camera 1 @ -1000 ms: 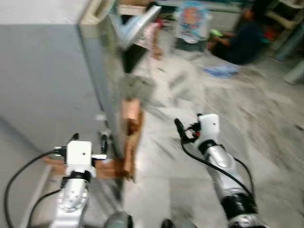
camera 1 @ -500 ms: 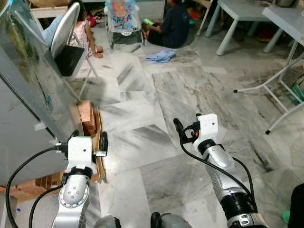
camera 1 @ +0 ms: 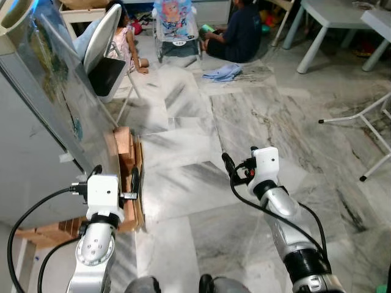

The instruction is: Restocking fridge

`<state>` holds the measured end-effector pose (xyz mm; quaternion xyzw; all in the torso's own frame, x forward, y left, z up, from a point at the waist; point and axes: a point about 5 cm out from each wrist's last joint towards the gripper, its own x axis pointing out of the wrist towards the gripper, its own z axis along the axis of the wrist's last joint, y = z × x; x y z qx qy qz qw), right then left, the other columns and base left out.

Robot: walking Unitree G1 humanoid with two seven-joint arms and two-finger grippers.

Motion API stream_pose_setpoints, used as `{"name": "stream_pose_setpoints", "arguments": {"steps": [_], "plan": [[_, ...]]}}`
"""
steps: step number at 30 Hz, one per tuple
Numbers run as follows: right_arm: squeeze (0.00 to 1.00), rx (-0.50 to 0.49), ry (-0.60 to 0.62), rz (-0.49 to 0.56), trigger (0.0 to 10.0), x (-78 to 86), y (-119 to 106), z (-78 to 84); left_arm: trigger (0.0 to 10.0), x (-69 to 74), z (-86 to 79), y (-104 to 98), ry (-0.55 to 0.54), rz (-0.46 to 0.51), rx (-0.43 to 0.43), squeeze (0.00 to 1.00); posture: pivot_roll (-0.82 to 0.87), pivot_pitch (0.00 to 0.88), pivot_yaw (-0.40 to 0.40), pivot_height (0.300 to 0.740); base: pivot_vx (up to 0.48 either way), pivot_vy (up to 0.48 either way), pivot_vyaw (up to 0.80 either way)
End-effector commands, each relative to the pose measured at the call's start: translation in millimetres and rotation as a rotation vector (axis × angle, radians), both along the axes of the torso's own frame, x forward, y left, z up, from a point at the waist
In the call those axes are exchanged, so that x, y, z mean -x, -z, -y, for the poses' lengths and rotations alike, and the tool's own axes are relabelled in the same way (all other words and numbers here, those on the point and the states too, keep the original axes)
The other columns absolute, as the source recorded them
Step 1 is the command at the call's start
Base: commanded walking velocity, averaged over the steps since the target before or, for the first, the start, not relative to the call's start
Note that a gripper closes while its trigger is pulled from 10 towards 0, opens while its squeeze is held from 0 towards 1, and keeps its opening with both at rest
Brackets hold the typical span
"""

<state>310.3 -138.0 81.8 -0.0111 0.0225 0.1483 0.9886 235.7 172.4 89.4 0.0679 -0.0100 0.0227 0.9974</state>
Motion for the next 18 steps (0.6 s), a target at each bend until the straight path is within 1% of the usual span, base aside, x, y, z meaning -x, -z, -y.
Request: {"name": "stream_pose_setpoints", "arguments": {"steps": [1,4,10,11,12,15,16,18], "plan": [[0.0,0.012,-0.009,0.01,10.0,2.5,-1,2.3,10.0,1.3,-0.6,1,0.003,-0.002,0.0,0.0,0.02,0.125,-0.029,0.74,0.27,0.0,0.0],[0.0,0.035,-0.015,-0.002,10.0,6.9,4,9.5,10.0,1.3,-0.8,1,0.002,0.0,-0.001,0.0,0.01,0.13,-0.03,0.74,0.298,0.0,0.0],[0.0,0.041,-0.013,0.0,10.0,7.2,3,13.5,10.0,1.7,-2.6,2,-0.002,-0.001,-0.003,0.0,0.01,0.13,-0.03,0.74,0.31,0.0,0.0],[0.0,0.039,-0.013,-0.001,10.0,7.4,3,13.8,10.0,1.7,-2.7,1,-0.003,0.0,-0.003,0.0,0.01,0.13,-0.03,0.74,0.315,0.0,0.0],[0.0,0.011,-0.018,-0.027,10.0,9.7,4,15.4,10.0,1.5,-3.1,-1,-0.011,0.011,-0.006,0.0,0.01,0.129,-0.028,0.74,0.319,0.0,0.0],[0.0,0.024,-0.076,-0.03,10.0,15.3,4,15.4,10.0,1.2,-4.2,-3,-0.019,0.02,-0.009,0.0,0.01,0.124,-0.023,0.74,0.316,0.0,0.0],[0.0,0.036,-0.11,-0.033,10.0,18.9,2,17.1,10.0,1.3,-6.8,-4,-0.026,0.025,-0.015,0.0,0.01,0.123,-0.021,0.74,0.319,0.0,0.0],[0.0,0.047,-0.143,-0.031,10.0,20.9,-1,18.9,10.0,1.6,-9.4,-5,-0.03,0.026,-0.021,0.0,0.0,0.12,-0.018,0.74,0.319,0.0,0.0]]}}
